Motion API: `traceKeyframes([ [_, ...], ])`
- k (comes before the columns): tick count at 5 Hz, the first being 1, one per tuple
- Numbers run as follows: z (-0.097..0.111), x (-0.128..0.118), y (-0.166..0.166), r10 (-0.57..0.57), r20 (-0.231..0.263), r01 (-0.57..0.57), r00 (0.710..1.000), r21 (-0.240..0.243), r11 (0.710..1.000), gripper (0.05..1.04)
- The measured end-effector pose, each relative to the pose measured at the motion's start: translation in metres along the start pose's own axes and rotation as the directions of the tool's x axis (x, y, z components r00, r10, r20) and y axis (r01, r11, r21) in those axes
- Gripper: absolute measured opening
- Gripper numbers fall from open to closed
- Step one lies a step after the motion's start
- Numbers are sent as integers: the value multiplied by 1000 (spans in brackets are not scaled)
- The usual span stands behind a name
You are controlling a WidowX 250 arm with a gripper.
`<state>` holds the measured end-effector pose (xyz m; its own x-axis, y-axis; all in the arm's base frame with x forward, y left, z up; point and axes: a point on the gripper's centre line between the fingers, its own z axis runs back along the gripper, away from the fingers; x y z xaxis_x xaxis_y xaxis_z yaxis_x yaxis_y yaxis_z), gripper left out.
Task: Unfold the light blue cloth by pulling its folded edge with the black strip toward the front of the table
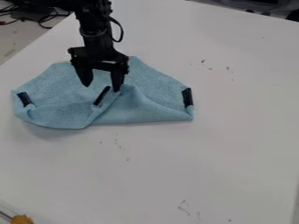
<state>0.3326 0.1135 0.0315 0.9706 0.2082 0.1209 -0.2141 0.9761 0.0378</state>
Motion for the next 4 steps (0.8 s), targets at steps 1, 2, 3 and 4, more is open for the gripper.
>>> traceKeyframes([
  [1, -3, 2, 0, -4, 8, 4, 1000, -1, 1000, 1001],
  [2, -10, 0, -5, -5, -4, 5, 1000, -6, 1000, 964],
  [3, -10, 1, -7, -21, -3, 21, 1000, -12, 1000, 690],
  [4, -16, -3, -8, -30, -32, 29, 999, -18, 999, 386],
])
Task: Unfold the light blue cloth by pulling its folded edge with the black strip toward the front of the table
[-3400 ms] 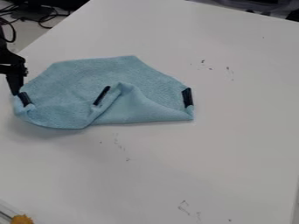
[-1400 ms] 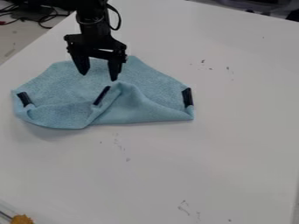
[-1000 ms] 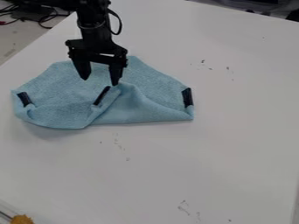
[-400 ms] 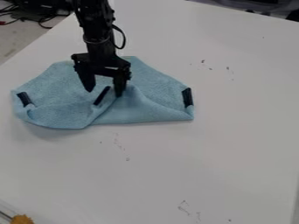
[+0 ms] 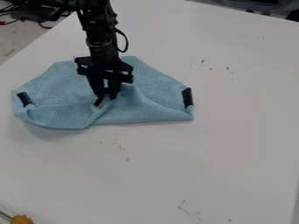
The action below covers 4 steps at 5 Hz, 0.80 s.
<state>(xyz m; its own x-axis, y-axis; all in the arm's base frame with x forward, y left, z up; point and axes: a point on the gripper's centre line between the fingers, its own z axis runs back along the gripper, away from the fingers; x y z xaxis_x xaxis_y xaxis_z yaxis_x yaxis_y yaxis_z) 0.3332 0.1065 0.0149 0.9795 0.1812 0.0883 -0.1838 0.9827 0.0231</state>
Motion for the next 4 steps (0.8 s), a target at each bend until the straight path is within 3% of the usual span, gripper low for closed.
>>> traceKeyframes([
  [1, 1, 1, 0, -4, 5, 4, 1000, -1, 1000, 177],
  [2, 1, 1, 0, -8, 5, 8, 1000, -3, 1000, 78],
  [3, 2, 1, 0, -5, 9, 5, 1000, 7, 1000, 63],
  [4, 38, 1, -10, -34, 91, 29, 995, 56, 998, 63],
])
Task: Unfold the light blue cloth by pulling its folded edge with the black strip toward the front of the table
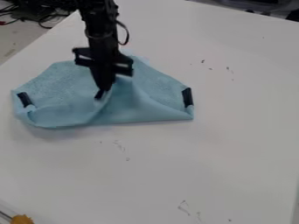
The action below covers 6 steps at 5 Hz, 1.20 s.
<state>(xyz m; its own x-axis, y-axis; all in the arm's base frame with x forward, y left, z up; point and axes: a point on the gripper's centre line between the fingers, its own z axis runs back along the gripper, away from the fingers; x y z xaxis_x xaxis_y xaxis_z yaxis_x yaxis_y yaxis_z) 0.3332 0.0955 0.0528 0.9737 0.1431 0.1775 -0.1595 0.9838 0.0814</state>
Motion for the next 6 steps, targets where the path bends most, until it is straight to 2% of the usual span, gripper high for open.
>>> traceKeyframes([
  [1, 27, -12, -15, -33, 40, 32, 999, 42, 999, 63],
  [2, 39, -30, -30, -62, 51, 60, 997, 39, 997, 62],
  [3, 35, -58, -47, -93, 18, 93, 995, -5, 996, 62],
  [4, 22, -89, -60, -96, -1, 95, 995, -47, 994, 62],
  [5, 7, -116, -70, -101, -8, 99, 995, -113, 989, 62],
  [6, -2, -126, -68, -94, 4, 93, 996, -144, 985, 77],
])
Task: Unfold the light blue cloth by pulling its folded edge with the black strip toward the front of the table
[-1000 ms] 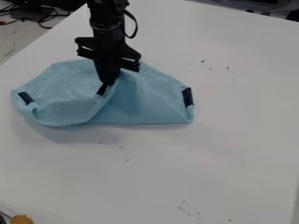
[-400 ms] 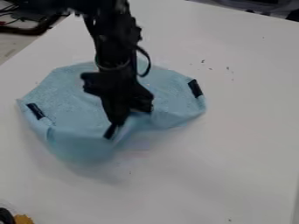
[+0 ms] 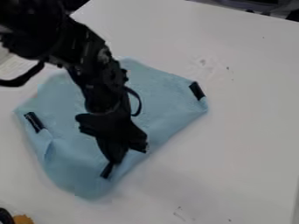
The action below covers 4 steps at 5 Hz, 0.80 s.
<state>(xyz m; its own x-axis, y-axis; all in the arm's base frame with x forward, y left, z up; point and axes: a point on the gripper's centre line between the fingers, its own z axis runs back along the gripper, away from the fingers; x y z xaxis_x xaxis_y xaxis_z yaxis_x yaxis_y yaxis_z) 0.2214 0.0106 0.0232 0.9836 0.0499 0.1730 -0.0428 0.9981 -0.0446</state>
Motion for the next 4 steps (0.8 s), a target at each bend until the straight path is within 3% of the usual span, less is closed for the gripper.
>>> traceKeyframes([
  [1, -3, 2, 0, 3, 17, -3, 1000, -22, 1000, 229],
  [3, 3, -5, -2, 36, -6, -36, 999, -26, 999, 790],
  [4, 10, -6, -11, 65, -7, -65, 998, -34, 997, 999],
])
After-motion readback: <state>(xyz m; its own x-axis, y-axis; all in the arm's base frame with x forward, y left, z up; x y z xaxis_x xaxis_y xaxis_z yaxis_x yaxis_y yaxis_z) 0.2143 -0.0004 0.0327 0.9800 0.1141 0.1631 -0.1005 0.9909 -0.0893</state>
